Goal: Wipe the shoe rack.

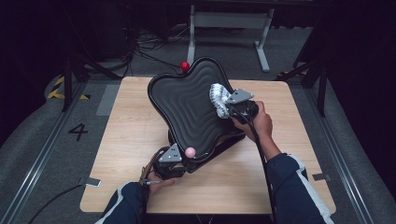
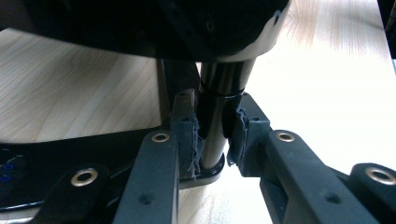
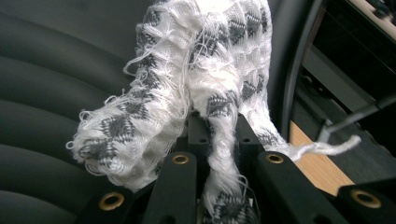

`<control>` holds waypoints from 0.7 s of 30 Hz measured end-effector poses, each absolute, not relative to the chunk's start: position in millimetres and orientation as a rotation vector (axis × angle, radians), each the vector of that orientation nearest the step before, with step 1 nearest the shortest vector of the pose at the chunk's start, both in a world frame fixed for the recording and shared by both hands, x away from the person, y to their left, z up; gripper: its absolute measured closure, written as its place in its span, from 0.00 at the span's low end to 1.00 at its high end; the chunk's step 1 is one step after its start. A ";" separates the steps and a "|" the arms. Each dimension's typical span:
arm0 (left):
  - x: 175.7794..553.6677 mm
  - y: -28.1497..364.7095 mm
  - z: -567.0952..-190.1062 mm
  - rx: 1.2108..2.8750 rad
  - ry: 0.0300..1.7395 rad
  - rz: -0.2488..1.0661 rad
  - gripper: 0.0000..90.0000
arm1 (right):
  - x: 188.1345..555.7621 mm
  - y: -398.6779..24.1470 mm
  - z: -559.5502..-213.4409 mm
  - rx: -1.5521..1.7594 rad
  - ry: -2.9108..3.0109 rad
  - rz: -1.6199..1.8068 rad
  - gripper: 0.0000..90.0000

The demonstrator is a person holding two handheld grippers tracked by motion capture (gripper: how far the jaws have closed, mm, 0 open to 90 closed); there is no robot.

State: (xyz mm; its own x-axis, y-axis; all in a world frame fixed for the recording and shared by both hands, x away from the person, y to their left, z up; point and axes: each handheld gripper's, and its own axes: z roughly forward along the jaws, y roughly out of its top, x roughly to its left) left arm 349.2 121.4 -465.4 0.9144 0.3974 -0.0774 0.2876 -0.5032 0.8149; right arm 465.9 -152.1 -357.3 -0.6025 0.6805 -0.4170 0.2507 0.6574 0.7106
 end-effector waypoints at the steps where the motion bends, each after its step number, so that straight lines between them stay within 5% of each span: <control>1: 349.2 121.3 -465.5 2.131 0.486 0.147 0.82 | 467.8 -155.9 -358.1 0.730 2.176 0.795 0.91; 21: 350.0 119.7 -466.5 2.121 0.487 0.129 0.82 | 456.9 -136.5 -353.8 0.663 2.188 0.849 0.91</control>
State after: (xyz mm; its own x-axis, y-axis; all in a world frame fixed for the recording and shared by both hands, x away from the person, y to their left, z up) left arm 350.0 119.7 -466.5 0.9159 0.3907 -0.0926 0.2933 -0.4936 0.8187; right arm 456.9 -136.5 -353.8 -0.6329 0.6548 -0.4131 0.2047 0.6561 0.7264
